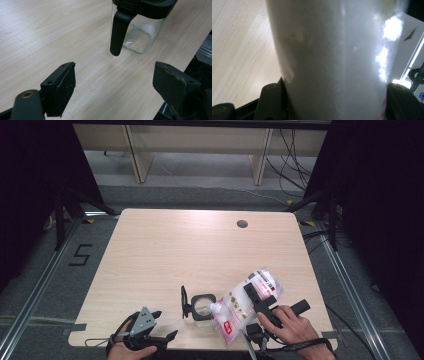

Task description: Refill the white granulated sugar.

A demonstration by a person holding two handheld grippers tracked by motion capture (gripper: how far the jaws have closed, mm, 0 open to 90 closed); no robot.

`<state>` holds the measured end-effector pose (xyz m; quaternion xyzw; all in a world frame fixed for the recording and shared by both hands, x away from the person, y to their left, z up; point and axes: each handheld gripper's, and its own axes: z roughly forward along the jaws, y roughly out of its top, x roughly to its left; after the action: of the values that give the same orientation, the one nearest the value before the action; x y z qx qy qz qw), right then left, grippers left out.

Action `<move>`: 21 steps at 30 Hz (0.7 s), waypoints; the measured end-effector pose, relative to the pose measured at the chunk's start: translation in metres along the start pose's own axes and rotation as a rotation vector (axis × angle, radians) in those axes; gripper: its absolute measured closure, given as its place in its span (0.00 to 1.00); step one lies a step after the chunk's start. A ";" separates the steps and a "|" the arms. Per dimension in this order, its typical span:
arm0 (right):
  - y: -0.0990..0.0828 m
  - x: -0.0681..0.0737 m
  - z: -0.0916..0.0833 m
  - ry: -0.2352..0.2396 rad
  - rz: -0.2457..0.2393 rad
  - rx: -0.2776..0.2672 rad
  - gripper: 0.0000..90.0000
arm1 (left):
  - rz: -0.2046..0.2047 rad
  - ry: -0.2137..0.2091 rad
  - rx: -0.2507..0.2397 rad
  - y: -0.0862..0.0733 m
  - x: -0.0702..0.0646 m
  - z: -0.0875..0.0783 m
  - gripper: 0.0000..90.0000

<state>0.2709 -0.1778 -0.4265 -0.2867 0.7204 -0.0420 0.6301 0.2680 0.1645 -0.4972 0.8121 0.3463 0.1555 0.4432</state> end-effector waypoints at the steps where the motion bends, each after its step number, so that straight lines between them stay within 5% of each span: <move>1: -0.001 0.001 0.000 0.003 0.012 -0.003 0.48 | 0.020 0.001 0.013 0.000 0.001 -0.001 0.20; 2: -0.001 0.002 0.000 0.015 0.055 0.001 0.48 | 0.051 -0.003 0.025 0.001 0.004 -0.002 0.20; 7: -0.002 0.004 0.000 0.018 0.065 -0.004 0.48 | 0.046 -0.004 0.024 0.000 0.004 -0.002 0.20; 9: -0.002 0.005 0.001 0.024 0.063 0.000 0.48 | 0.009 -0.001 0.002 0.000 0.000 0.000 0.20; 13: -0.002 0.005 0.001 0.024 0.068 0.004 0.48 | 0.056 0.008 0.026 0.001 0.005 -0.004 0.20; 14: -0.002 0.005 0.001 0.023 0.069 0.003 0.48 | -0.013 0.001 -0.007 0.000 0.000 -0.002 0.20; 17: -0.002 0.006 0.000 0.024 0.088 -0.008 0.48 | 0.031 -0.004 0.026 0.001 0.003 -0.002 0.20; 21: -0.003 0.003 0.000 0.015 0.074 -0.009 0.48 | 0.010 -0.005 -0.004 0.001 0.001 -0.001 0.20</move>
<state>0.2716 -0.1820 -0.4278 -0.2623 0.7353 -0.0177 0.6246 0.2681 0.1653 -0.4963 0.8135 0.3405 0.1563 0.4448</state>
